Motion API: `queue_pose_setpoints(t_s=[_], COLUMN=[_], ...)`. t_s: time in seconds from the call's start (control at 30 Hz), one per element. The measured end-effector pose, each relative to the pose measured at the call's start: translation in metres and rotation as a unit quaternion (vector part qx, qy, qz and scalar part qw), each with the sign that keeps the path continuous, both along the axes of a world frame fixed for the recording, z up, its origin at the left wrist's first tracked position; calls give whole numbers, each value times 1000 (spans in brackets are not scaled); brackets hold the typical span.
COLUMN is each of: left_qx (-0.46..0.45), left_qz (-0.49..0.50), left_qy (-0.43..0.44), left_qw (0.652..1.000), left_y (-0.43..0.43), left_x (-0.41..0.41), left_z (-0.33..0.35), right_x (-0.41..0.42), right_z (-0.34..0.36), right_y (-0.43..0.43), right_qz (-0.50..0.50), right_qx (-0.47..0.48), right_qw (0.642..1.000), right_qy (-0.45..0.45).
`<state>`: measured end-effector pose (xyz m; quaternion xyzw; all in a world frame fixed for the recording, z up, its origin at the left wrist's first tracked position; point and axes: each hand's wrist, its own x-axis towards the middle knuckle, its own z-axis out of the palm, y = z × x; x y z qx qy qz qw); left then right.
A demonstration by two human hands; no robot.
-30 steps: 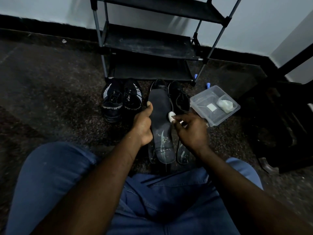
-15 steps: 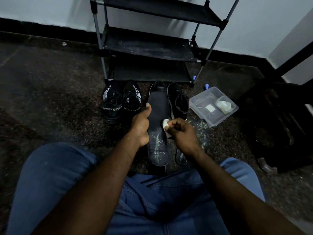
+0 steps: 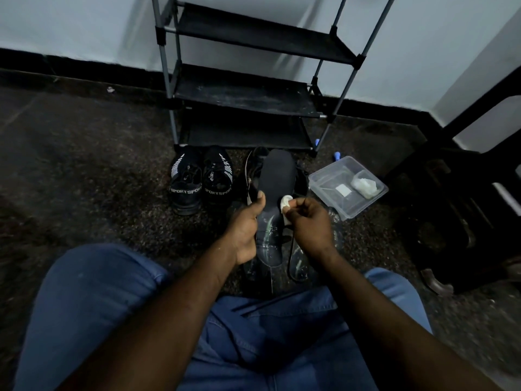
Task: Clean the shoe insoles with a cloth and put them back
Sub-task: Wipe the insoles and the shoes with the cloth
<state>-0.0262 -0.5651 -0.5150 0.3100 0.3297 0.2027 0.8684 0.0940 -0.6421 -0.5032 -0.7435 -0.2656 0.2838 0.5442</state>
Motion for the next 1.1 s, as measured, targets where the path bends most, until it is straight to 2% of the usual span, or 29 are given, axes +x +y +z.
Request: queue_pose_setpoints(t_s=[0.1, 0.23, 0.4, 0.5, 0.67, 0.87, 1.0, 1.1], left_qx=[-18, -34, -43, -60, -72, -57, -36, -42], left_qz=[5, -14, -19, -19, -10, -8, -7, -4], left_qy=[-16, -45, -76, -98, -115, -79, -49, -56], left_qw=[1000, 998, 996, 993, 991, 995, 998, 998], left_y=[-1, -2, -2, -3, 0, 4, 6, 8], left_x=[-1, -4, -7, -7, -5, -3, -2, -3], left_z=[-3, -1, 1, 4, 3, -7, -11, -10], right_x=[0, -4, -6, -10, -17, -45, -47, -44], right_z=[2, 5, 7, 13, 22, 20, 16, 11], right_y=[-1, -3, -2, -3, 0, 5, 6, 0], right_qz=[11, 22, 33, 45, 48, 79, 99, 103], right_qx=[-36, -72, -73, -68, -64, -40, -14, -43], right_qw=[995, 970, 921, 908, 915, 900, 877, 845], right_qy=[-97, -230, -380, -412, -395, -427, -470, -524])
